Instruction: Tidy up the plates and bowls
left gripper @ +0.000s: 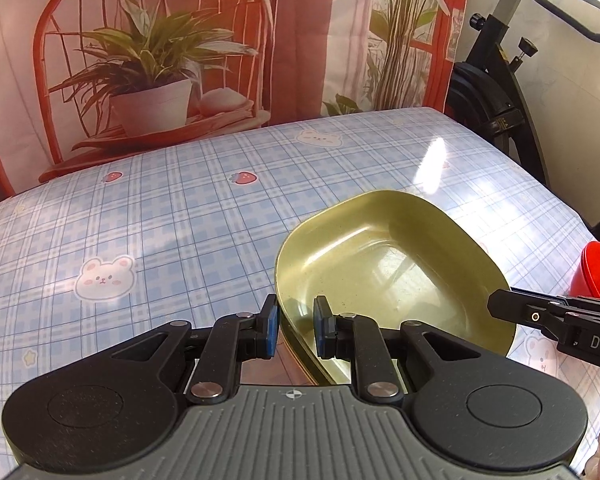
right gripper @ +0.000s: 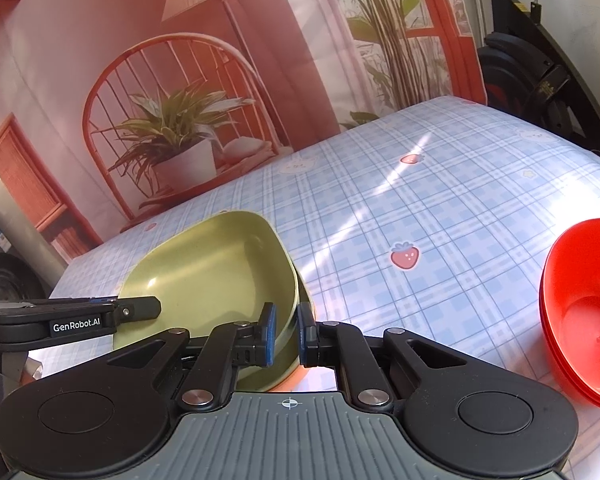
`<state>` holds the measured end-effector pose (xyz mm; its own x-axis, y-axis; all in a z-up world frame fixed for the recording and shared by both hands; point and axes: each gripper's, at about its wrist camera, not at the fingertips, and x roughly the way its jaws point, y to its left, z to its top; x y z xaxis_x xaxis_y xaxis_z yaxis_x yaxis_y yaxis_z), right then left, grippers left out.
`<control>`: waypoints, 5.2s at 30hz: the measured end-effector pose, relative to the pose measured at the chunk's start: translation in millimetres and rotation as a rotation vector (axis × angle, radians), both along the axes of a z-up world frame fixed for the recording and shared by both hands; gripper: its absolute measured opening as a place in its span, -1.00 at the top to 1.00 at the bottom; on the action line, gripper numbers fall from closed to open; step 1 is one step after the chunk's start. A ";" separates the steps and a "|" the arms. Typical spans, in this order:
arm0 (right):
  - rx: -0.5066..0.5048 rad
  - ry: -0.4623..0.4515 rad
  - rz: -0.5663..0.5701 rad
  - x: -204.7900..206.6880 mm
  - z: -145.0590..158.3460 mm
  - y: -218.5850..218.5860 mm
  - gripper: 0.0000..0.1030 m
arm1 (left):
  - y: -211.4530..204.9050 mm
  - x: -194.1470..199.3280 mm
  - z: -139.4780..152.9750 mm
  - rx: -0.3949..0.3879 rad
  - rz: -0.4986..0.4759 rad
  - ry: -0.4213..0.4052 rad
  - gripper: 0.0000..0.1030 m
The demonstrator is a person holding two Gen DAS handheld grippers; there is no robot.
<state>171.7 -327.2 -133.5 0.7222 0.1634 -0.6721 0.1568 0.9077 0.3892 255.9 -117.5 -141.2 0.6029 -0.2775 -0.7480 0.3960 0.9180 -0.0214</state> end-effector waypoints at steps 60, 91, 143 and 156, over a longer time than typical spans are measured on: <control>-0.238 -0.171 -0.136 -45.3 49.3 -42.4 0.62 | -36.1 -24.7 36.1 -0.060 -0.048 -0.072 0.21; -0.199 -0.021 -0.445 -121.2 -0.4 -161.2 0.48 | -194.8 -59.6 -20.4 -0.102 -0.398 0.032 -0.05; -0.127 -0.060 -0.283 -84.9 8.1 -112.1 0.56 | -161.3 -66.4 -27.6 -0.184 -0.294 0.116 0.42; -0.152 -0.147 -0.172 -36.2 48.6 -71.2 0.56 | -113.6 -40.1 14.9 -0.282 -0.190 0.035 0.42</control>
<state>135.5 -398.3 -84.8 0.8224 -0.0647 -0.5652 0.2655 0.9224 0.2806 215.8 -231.1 -126.2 0.4957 -0.5811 -0.6455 0.5537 0.7840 -0.2806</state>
